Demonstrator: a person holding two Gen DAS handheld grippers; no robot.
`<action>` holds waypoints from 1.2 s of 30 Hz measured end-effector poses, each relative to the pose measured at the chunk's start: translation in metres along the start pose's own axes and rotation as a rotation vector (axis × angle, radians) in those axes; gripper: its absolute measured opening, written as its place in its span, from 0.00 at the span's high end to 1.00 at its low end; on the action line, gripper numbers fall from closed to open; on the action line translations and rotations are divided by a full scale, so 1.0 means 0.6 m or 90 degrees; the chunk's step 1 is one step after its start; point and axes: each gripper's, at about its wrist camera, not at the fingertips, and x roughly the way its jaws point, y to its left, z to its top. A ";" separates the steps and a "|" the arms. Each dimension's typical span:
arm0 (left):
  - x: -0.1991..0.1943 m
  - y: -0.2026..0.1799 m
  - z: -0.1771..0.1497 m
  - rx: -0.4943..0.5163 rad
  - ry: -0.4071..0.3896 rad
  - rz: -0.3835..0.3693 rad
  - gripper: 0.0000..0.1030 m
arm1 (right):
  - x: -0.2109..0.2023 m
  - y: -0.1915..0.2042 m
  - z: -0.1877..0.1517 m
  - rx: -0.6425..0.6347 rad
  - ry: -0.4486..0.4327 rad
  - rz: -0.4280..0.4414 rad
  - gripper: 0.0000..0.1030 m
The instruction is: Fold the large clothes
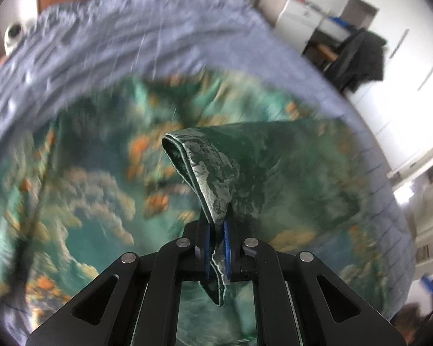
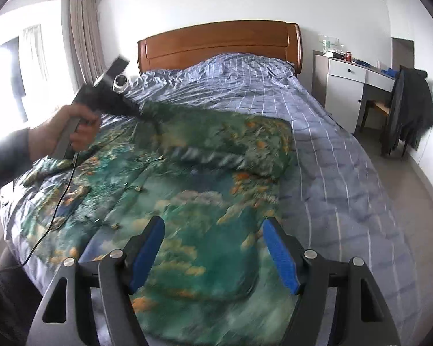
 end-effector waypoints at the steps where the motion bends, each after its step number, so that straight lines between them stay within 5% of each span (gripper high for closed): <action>1: 0.026 0.014 -0.008 -0.012 0.023 -0.001 0.93 | 0.012 -0.010 0.013 -0.005 0.005 -0.003 0.30; 6: 0.049 0.044 -0.014 -0.070 0.048 -0.006 0.45 | 0.105 -0.076 0.097 -0.020 0.043 -0.017 0.30; 7: 0.040 0.046 -0.016 -0.073 0.036 -0.018 0.43 | 0.125 -0.087 0.113 -0.024 0.049 -0.022 0.30; 11: 0.024 0.040 -0.020 -0.065 0.014 -0.020 0.43 | 0.216 -0.143 0.190 -0.006 0.061 -0.033 0.30; 14: 0.048 0.030 -0.032 -0.049 0.039 0.023 0.59 | 0.293 -0.161 0.238 0.008 0.075 -0.019 0.30; 18: 0.067 0.040 -0.044 -0.079 0.039 0.018 0.61 | 0.417 -0.163 0.277 0.028 0.110 -0.005 0.30; 23: 0.071 0.038 -0.045 -0.080 0.040 0.026 0.61 | 0.571 -0.164 0.248 0.054 0.261 -0.011 0.30; 30: 0.071 0.027 -0.051 -0.061 0.026 0.041 0.60 | 0.508 -0.154 0.230 0.045 0.246 0.005 0.29; 36: 0.078 0.019 -0.049 -0.052 0.023 0.056 0.60 | 0.409 -0.119 0.142 0.014 0.256 0.013 0.29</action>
